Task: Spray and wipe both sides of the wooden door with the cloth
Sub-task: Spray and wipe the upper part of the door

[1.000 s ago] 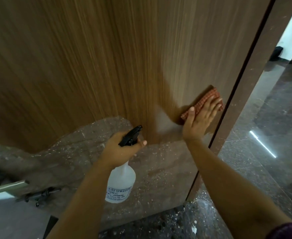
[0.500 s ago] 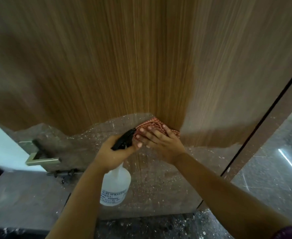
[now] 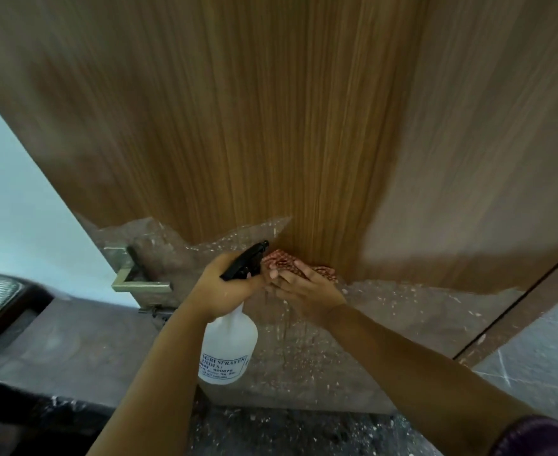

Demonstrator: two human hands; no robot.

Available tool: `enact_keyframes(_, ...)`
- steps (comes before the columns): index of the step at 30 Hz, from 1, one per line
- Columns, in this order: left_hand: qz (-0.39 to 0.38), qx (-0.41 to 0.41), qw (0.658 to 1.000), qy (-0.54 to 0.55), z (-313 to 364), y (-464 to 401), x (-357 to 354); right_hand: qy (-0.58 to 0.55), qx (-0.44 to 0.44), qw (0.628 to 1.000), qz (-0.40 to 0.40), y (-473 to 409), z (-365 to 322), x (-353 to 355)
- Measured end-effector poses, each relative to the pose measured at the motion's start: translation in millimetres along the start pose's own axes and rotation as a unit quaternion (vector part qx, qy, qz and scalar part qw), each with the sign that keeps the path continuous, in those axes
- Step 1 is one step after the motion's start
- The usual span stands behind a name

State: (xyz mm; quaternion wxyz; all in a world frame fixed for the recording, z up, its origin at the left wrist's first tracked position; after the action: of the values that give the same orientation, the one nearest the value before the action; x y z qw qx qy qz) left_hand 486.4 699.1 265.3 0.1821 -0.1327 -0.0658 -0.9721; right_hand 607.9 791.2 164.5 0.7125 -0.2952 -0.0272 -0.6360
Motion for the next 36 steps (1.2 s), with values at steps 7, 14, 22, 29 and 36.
enact_keyframes(7,0.008,-0.006,1.0,0.012,-16,5,56,-0.096,-0.352,0.929,0.059,-64,143,64)
enact_keyframes(14,-0.029,0.009,0.999,-0.038,-36,11,73,-0.095,-0.44,0.889,0.086,-77,138,69)
enact_keyframes(22,0.002,-0.029,0.999,0.019,-28,20,122,-0.038,0.053,0.994,-0.085,-81,-38,25)
enact_keyframes(29,0.001,-0.029,0.998,0.057,-30,23,167,-0.065,-0.033,0.997,-0.019,-161,29,72)
enact_keyframes(36,0.012,-0.037,0.998,0.041,-39,32,189,-0.069,-0.186,0.979,0.044,-204,55,98)
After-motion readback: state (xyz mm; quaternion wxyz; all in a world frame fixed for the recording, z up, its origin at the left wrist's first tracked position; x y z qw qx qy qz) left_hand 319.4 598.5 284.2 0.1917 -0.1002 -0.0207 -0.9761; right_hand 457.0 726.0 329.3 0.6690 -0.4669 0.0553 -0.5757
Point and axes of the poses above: each hand's wrist, its own y-axis away from the middle knuckle, its own x-axis out of the back of the hand, z = x × y, the point moved 7 cm from there along -y, towards the middle knuckle, and after that the axes turned 5 degrees about y, right-handed, at the moved point
